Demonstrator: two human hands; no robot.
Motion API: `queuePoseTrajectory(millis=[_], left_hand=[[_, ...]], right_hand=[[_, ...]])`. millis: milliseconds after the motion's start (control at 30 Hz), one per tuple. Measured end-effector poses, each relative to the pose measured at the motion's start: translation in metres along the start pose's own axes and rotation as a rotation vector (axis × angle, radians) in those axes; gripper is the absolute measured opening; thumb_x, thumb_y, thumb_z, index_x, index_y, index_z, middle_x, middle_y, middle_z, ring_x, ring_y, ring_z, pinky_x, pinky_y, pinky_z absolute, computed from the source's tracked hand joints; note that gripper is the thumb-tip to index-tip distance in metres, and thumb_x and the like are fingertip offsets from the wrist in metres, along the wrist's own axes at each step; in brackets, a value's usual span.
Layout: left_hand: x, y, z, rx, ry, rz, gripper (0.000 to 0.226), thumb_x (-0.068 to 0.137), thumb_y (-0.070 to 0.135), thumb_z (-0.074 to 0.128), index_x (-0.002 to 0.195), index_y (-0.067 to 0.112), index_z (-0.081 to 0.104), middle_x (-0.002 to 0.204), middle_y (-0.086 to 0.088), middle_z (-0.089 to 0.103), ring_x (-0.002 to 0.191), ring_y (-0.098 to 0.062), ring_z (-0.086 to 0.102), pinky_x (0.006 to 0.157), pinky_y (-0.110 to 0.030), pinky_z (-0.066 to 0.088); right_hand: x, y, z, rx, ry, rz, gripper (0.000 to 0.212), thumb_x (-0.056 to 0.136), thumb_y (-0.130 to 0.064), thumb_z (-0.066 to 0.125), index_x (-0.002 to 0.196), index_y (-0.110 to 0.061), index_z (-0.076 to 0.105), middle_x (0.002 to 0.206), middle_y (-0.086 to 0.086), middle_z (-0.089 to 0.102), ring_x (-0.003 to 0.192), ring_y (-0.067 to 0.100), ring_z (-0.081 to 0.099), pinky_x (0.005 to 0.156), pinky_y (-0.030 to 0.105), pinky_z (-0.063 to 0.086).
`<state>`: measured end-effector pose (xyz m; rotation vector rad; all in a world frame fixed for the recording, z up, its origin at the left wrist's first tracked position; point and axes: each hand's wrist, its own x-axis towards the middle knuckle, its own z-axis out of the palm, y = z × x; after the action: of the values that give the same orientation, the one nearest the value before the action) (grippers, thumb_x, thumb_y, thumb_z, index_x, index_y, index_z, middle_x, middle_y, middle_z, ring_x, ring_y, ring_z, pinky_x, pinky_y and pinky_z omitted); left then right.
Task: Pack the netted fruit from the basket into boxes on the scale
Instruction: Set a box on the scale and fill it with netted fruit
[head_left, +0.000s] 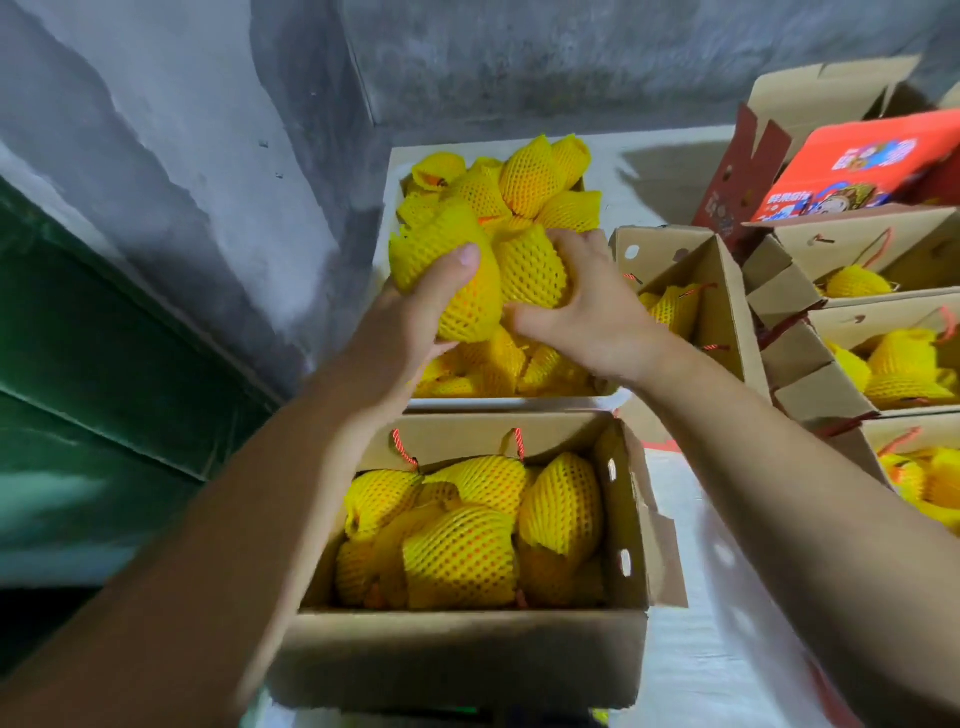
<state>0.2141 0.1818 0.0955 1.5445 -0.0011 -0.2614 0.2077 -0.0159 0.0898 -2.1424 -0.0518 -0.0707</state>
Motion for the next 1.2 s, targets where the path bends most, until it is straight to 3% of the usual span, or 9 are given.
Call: queuePoseTrajectory(millis=[267,400,533,633,733,833,967,1033,1200], left_hand=[[-0.125,-0.012,0.004,-0.480,0.318,-0.016,0.118,0.065,0.088,0.074,0.162,0.035,0.034,0.154,0.004,0.056,0.138,-0.019,0.058,0.116,-0.052,0.044],[-0.171,-0.011,-0.013,-0.580,0.217,-0.044,0.083,0.086,0.079,0.054,0.153,0.031,0.049,0.141,0.003,0.068,0.127,-0.018,0.067,0.114,-0.049,0.046],[-0.200,-0.009,-0.035,-0.586,0.077,-0.085,0.079,0.087,0.072,0.045,0.153,0.029,0.049,0.142,0.000,0.067,0.130,-0.019,0.065,0.112,-0.045,0.047],[-0.220,-0.016,-0.056,-0.546,-0.043,-0.111,0.075,0.091,0.054,0.065,0.156,0.021,0.046,0.146,-0.005,0.064,0.132,-0.022,0.064,0.109,-0.044,0.052],[-0.236,-0.025,-0.072,-0.578,-0.047,-0.149,0.096,0.070,0.041,0.096,0.151,0.019,0.051,0.139,-0.008,0.068,0.113,-0.020,0.073,0.076,-0.031,0.061],[-0.236,-0.024,-0.076,-0.502,-0.021,-0.141,0.095,0.058,0.044,0.101,0.140,0.023,0.058,0.134,-0.009,0.071,0.104,-0.021,0.075,0.068,-0.030,0.061],[-0.211,-0.007,-0.080,0.356,0.099,-0.062,0.139,0.067,0.062,0.090,0.161,0.044,-0.011,0.172,-0.005,0.018,0.152,-0.035,0.034,0.118,-0.056,0.038],[-0.214,-0.006,-0.082,0.682,0.217,0.080,0.120,0.083,0.060,0.079,0.163,0.040,-0.008,0.170,0.001,0.008,0.156,-0.034,0.016,0.119,-0.057,0.029],[-0.267,-0.033,-0.078,0.256,-0.155,0.134,0.042,0.094,0.050,0.070,0.132,0.056,0.055,0.130,0.033,0.061,0.118,0.014,0.057,0.109,-0.032,0.047]], right_hand=[[-0.130,-0.088,0.051,0.358,0.031,0.047,0.045,0.090,-0.025,0.079,0.129,-0.021,0.057,0.108,-0.008,0.073,0.098,0.000,0.068,0.084,0.019,0.053],[-0.176,-0.095,0.079,0.438,0.058,0.146,0.047,0.084,-0.043,0.077,0.124,-0.024,0.063,0.110,-0.004,0.074,0.103,0.012,0.070,0.092,0.040,0.059],[-0.205,-0.104,0.092,0.544,0.097,0.180,0.036,0.084,-0.048,0.073,0.114,-0.028,0.069,0.105,-0.005,0.077,0.099,0.010,0.072,0.088,0.030,0.059],[-0.225,-0.111,0.096,0.680,0.140,0.259,0.049,0.078,-0.057,0.073,0.119,-0.029,0.071,0.105,-0.004,0.078,0.092,0.010,0.072,0.073,0.027,0.056],[-0.249,-0.114,0.098,0.740,0.192,0.322,0.047,0.082,-0.059,0.069,0.121,-0.031,0.069,0.104,-0.001,0.076,0.083,0.013,0.067,0.065,0.032,0.049],[-0.271,-0.114,0.099,0.795,0.272,0.360,0.046,0.083,-0.058,0.067,0.120,-0.030,0.066,0.099,0.003,0.073,0.076,0.018,0.062,0.062,0.035,0.047],[-0.297,-0.117,0.100,0.838,0.351,0.369,0.042,0.082,-0.054,0.068,0.118,-0.036,0.059,0.099,0.004,0.070,0.072,0.020,0.058,0.062,0.033,0.045],[-0.309,-0.117,0.100,0.842,0.378,0.397,0.048,0.079,-0.054,0.070,0.121,-0.037,0.055,0.106,0.006,0.068,0.075,0.021,0.060,0.067,0.035,0.047],[-0.328,-0.119,0.107,0.818,0.350,0.382,0.046,0.078,-0.044,0.073,0.120,-0.036,0.056,0.100,0.001,0.068,0.072,0.015,0.063,0.061,0.029,0.049]])
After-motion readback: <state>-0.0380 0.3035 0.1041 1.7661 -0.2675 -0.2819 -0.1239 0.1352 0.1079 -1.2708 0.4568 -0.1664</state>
